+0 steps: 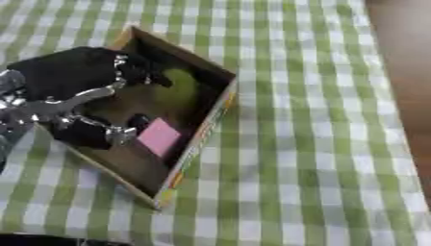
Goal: Pick up objects on the table and place them in the box.
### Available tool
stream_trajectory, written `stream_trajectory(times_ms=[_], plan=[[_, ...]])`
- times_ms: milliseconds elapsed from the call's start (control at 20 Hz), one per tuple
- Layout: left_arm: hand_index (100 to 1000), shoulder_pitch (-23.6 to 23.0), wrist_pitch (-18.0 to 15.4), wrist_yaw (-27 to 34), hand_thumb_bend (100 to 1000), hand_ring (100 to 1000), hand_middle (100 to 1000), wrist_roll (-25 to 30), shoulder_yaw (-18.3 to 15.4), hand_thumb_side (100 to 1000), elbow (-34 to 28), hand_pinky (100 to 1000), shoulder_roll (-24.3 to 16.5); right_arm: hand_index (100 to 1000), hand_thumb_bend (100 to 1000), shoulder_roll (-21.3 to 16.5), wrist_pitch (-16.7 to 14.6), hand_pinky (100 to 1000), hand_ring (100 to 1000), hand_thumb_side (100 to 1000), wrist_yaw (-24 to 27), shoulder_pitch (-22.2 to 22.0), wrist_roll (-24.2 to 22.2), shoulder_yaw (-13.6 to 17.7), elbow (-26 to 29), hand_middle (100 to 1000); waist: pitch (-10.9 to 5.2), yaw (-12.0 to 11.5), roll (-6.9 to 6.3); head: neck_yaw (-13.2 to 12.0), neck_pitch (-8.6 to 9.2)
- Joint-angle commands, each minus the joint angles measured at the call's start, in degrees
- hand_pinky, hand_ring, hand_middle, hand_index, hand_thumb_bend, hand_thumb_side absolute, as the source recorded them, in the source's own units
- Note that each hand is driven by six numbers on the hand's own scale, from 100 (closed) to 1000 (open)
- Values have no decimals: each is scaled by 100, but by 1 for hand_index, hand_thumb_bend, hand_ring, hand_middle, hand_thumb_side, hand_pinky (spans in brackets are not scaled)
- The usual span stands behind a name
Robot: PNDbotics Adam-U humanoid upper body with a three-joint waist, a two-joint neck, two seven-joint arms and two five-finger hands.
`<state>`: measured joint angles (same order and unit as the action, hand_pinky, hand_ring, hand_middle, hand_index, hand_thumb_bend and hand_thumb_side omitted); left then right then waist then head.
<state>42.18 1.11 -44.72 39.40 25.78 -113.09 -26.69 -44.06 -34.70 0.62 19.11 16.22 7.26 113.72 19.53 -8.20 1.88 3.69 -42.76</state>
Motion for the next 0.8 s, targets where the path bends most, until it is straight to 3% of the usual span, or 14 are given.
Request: stream_trajectory(times_ms=[50,150,250,300,400,600,800], plan=[[898,91,4,140,100,774,792,-265,-253,186,-147,764,-179,829,100,-157,6,890,506,411,-28,34,36,87,87,508,-143,-9,-6,47,-2],[887,34,-25,255,100,750,779,-510,-381,182,-149,735,-233,829,100,-156,7,890,508,407,-30,32,50,97,87,509,-147,-17,-8,83,-5],[877,-155,-133,633,100,719,765,-880,-515,290,-150,699,-329,829,100,-156,1,889,509,405,-36,39,64,107,87,509,-137,-20,-1,112,-15],[868,-292,-204,925,100,698,756,-1078,-593,405,-150,677,-388,829,100,-154,-3,889,511,400,-37,50,74,113,87,511,-127,-19,6,118,-22],[861,-676,-398,1639,100,686,752,-1627,-868,456,-150,666,-513,829,100,-144,-14,889,514,398,-33,91,96,125,87,512,-104,-16,26,110,-38],[848,-1462,-821,2813,100,669,741,-3130,-1626,509,-150,655,-640,828,100,-111,-26,888,515,394,-30,132,126,143,87,513,-78,-54,85,121,-31],[844,-1859,-1265,3458,100,674,740,-4385,-2229,552,-150,663,-604,828,100,-68,-23,889,521,398,-30,126,146,157,87,513,-88,-151,145,127,-8]])
